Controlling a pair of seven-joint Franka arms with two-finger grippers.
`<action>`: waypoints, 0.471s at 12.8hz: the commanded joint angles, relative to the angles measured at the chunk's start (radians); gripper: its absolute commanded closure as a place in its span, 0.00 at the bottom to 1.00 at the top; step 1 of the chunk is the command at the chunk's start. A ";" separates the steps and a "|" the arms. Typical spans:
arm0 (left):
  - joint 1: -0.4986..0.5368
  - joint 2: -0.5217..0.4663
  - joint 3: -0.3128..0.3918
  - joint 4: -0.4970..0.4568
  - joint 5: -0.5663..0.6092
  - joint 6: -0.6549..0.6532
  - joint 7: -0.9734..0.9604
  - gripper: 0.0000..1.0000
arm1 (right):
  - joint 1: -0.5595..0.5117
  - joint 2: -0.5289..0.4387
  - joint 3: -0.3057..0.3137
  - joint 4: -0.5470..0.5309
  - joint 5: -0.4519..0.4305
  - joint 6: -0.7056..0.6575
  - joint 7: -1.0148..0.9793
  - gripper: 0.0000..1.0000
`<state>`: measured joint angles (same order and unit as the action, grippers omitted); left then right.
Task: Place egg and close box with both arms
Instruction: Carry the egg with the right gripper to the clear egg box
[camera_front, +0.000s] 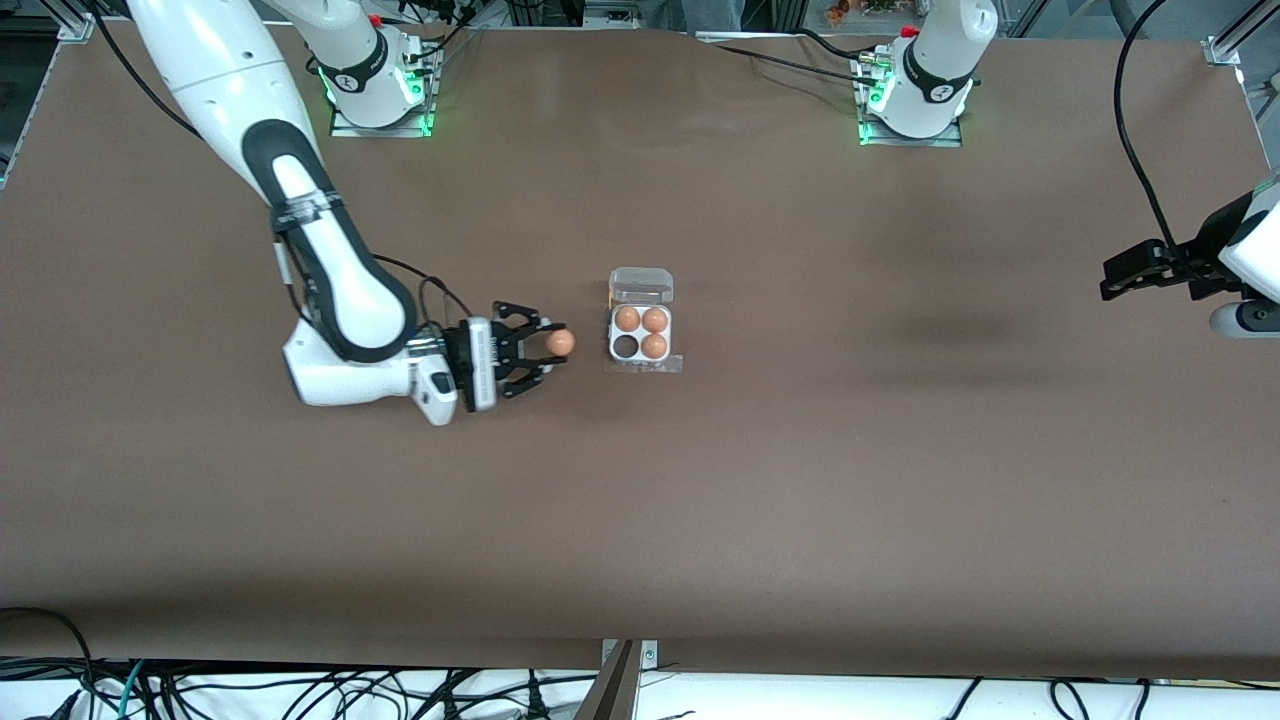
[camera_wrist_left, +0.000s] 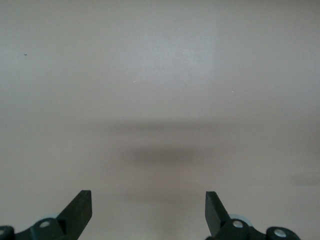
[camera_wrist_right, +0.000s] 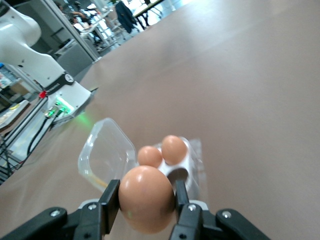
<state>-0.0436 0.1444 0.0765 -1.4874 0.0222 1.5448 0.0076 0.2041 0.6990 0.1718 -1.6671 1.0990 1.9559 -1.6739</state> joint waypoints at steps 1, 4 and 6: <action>-0.010 0.012 0.002 0.012 -0.025 -0.011 -0.006 0.00 | 0.024 0.076 0.020 0.078 0.056 -0.012 -0.012 0.75; -0.009 0.012 0.000 0.009 -0.033 -0.011 -0.005 0.00 | 0.047 0.144 0.020 0.150 0.094 -0.011 -0.024 0.75; -0.009 0.014 0.002 0.007 -0.053 -0.011 -0.006 0.00 | 0.066 0.162 0.020 0.168 0.096 -0.008 -0.026 0.75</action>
<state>-0.0514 0.1558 0.0754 -1.4878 0.0003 1.5447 0.0076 0.2575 0.8219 0.1871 -1.5521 1.1735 1.9568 -1.6837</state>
